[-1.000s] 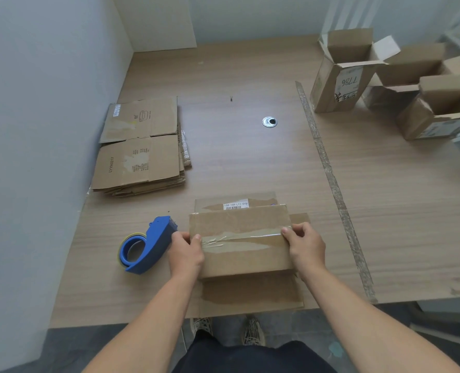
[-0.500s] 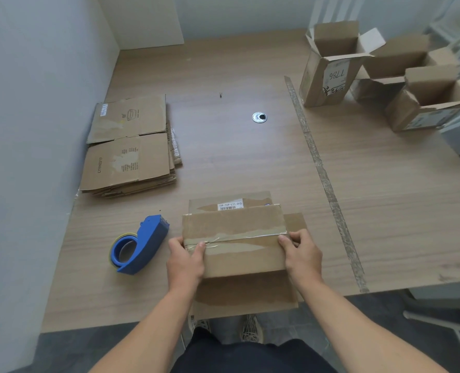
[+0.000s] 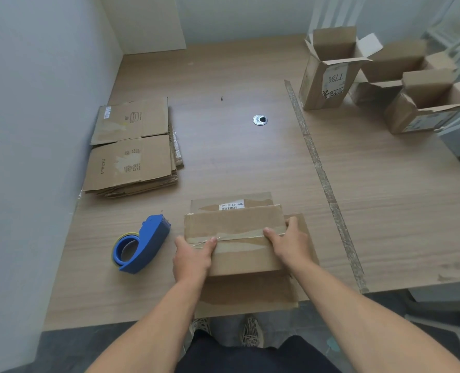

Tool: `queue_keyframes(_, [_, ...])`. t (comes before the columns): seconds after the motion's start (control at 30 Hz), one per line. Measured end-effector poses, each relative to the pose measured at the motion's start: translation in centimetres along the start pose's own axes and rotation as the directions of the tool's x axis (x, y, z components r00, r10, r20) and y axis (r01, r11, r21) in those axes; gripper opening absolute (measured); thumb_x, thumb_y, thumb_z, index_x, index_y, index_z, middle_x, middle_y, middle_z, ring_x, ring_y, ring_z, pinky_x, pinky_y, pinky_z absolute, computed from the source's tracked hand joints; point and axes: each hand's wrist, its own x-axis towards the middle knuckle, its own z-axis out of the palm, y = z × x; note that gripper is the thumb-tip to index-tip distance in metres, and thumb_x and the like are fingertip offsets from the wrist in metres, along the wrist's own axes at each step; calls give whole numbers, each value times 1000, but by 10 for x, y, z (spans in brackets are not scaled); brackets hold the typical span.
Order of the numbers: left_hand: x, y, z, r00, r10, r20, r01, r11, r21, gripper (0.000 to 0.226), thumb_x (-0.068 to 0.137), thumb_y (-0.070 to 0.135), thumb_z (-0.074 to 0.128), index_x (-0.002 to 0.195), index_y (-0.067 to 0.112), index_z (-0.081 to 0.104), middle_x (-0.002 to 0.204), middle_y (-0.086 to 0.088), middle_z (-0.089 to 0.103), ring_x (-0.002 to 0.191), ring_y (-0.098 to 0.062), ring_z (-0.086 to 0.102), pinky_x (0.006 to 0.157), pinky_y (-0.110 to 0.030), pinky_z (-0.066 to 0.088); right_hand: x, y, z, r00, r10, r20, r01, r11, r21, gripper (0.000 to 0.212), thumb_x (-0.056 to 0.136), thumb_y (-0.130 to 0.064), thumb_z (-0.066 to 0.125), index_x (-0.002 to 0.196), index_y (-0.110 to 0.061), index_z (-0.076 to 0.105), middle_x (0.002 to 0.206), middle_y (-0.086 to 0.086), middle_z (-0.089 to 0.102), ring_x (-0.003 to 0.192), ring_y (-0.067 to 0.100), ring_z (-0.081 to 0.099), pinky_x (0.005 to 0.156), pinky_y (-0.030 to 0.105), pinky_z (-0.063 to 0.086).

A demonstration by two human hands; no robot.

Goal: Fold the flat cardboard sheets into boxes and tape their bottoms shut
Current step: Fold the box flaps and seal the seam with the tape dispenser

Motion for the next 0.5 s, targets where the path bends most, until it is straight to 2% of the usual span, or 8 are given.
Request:
queue_keyframes(0.13, [8,-12,-8,999,37,-29,-39,997,-64,25,93,39,65,98,17,53,93,1,62,94,-27,59,76,-36,42,8,1,-12,1000,-11,-5,11,996,92,28,92,-41,64,98,-18,50,95,4,60,99,31,60,77,34,43])
queue_keyframes(0.23, [14,-18,-11,998,50,-36,-54,992,-118,16,95,32,62,86,20,55,86,2,66,91,-27,63,82,-39,49,11,6,-15,998,-64,-7,64,993,94,25,92,-40,64,95,-19,50,99,5,62,96,29,59,79,34,44])
queue_keyframes(0.3, [15,-17,-13,998,44,-36,-49,990,-132,17,96,29,61,82,22,55,82,6,64,89,-26,62,78,-36,46,15,11,-16,995,-91,34,86,988,127,28,92,-41,64,107,-21,52,103,6,62,98,29,59,81,34,46])
queue_keyframes(0.33, [15,-17,-14,998,46,-31,-49,990,-132,17,97,28,60,82,22,55,82,8,64,88,-25,61,76,-35,44,17,13,-17,992,-104,75,91,984,152,38,92,-42,64,122,-24,50,111,7,62,101,27,58,87,35,47])
queue_keyframes(0.4, [14,-15,-15,999,54,-3,-54,992,-111,16,99,28,56,84,22,54,84,7,64,87,-22,60,73,-33,42,26,13,-20,974,-156,166,126,976,175,73,91,-39,65,152,-33,25,137,9,52,121,27,53,105,42,42])
queue_keyframes(0.43, [14,-15,-16,998,61,14,-59,994,-95,16,100,29,55,86,21,54,87,5,65,88,-22,60,74,-34,43,29,11,-21,962,-185,199,156,976,151,81,92,-35,65,156,-34,15,147,7,43,132,27,46,112,44,36])
queue_keyframes(0.5, [17,-17,-16,998,58,27,-55,994,-93,13,100,31,54,91,21,55,95,1,67,94,-23,62,82,-37,48,34,7,-22,943,-229,240,192,967,167,78,92,-25,64,156,-31,19,154,2,36,137,23,41,115,43,34])
